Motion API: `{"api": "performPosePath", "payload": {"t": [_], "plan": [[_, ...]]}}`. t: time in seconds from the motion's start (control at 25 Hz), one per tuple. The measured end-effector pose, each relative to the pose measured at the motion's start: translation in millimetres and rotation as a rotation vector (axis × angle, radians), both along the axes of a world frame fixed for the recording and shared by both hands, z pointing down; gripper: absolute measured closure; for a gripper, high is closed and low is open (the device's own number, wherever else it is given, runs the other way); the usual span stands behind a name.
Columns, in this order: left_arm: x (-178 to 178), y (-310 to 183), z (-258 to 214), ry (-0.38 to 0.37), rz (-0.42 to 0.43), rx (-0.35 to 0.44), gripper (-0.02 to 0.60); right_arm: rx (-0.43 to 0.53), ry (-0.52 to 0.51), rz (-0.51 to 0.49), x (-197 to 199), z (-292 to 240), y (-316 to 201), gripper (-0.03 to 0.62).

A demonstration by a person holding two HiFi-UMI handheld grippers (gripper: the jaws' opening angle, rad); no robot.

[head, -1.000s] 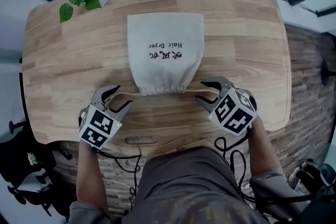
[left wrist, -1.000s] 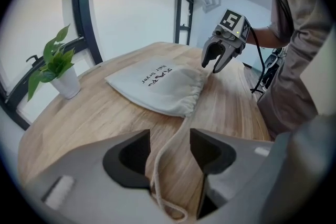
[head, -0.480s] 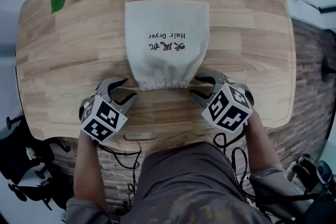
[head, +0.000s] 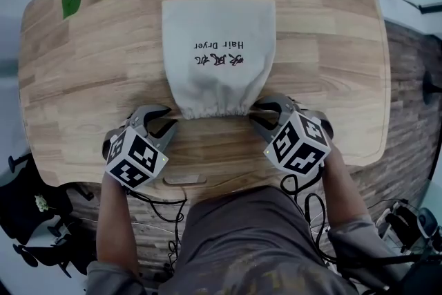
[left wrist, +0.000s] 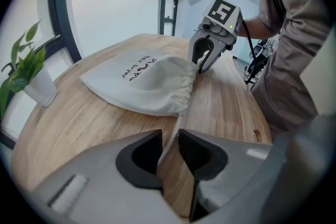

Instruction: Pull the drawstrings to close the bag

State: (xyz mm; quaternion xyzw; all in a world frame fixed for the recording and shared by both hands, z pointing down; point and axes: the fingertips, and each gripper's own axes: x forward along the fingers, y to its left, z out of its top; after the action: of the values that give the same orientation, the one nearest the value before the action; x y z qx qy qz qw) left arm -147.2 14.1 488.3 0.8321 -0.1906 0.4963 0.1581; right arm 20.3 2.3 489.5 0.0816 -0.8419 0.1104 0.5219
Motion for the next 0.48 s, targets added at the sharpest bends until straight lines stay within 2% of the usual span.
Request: {"api": "performPosePath", "payload": {"t": [0.24,0.36,0.4,0.48], "plan": [[2.4,1.2,1.7,-0.034,0.049,0.009,0.480,0.034,0.020,-0.040,-0.4,1.8,1.1,0.470],[3.6,1.4,2.8,-0.044,0.061,0.012,0.513,0.040,0.017,-0.038,-0.5,2.7,1.1,0.474],[3.4,1.2,2.4,-0.050,0.062,0.016,0.573,0.043,0.012,-0.034,-1.0,2.1,0.9,0.487],[3.0,1.5,0.8,-0.065,0.069,0.024,0.574,0.052,0.011,-0.033,-1.9,0.1,1.0,0.539]]}}
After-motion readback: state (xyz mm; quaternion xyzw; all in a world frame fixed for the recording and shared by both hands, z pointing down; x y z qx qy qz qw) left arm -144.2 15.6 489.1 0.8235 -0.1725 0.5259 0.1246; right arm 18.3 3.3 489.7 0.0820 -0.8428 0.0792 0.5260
